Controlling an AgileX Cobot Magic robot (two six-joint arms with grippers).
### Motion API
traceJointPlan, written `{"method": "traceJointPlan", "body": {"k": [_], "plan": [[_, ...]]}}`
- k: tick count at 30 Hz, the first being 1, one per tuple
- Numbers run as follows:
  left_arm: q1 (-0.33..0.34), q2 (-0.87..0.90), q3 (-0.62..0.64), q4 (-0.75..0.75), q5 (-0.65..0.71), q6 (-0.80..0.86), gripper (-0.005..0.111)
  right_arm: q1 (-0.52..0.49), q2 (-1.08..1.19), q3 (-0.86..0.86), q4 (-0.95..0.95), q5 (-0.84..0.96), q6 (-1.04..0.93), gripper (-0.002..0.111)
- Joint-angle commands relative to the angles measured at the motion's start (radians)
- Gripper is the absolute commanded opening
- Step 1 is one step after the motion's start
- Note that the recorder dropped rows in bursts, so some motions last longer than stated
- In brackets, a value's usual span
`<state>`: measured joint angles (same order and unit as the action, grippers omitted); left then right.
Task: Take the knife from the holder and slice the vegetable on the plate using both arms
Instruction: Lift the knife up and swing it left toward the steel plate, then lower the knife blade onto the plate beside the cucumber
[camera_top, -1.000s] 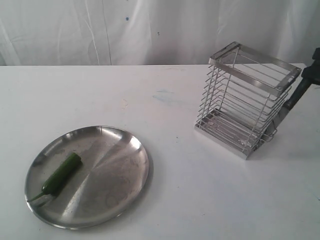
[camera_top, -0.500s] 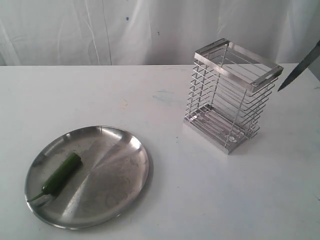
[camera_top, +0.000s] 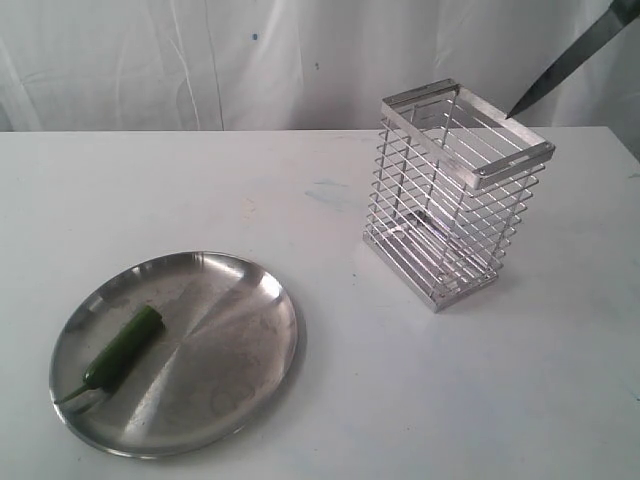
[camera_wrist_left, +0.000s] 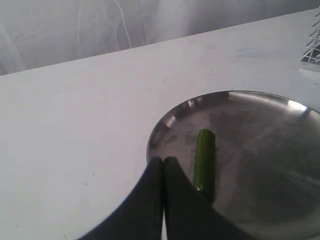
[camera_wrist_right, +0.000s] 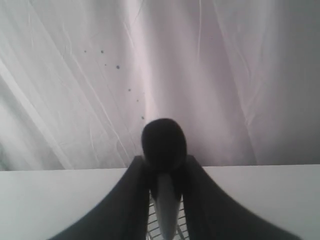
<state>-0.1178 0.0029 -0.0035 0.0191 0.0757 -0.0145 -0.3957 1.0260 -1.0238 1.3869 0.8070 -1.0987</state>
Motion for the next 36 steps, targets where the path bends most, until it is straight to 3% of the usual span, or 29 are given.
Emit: {"method": "traceJointPlan", "body": {"k": [1, 13, 21, 31, 36], "plan": [[-0.006, -0.003, 0.003, -0.002, -0.001, -0.006, 0.000, 0.033, -0.015, -0.002, 0.012, 0.060, 0.052, 0.000], [-0.006, -0.003, 0.003, -0.002, -0.001, -0.006, 0.000, 0.392, 0.103, 0.002, 0.108, 0.138, 0.053, 0.000], [-0.006, -0.003, 0.003, -0.002, -0.001, -0.006, 0.000, 0.520, 0.285, 0.002, 0.340, 0.260, -0.085, 0.000], [-0.006, -0.003, 0.003, -0.002, -0.001, -0.006, 0.000, 0.657, 0.389, 0.127, 0.357, -0.015, -0.171, 0.000], [-0.006, -0.003, 0.003, -0.002, -0.001, -0.006, 0.000, 0.699, 0.399, 0.167, 0.357, -0.026, -0.202, 0.000]]}}
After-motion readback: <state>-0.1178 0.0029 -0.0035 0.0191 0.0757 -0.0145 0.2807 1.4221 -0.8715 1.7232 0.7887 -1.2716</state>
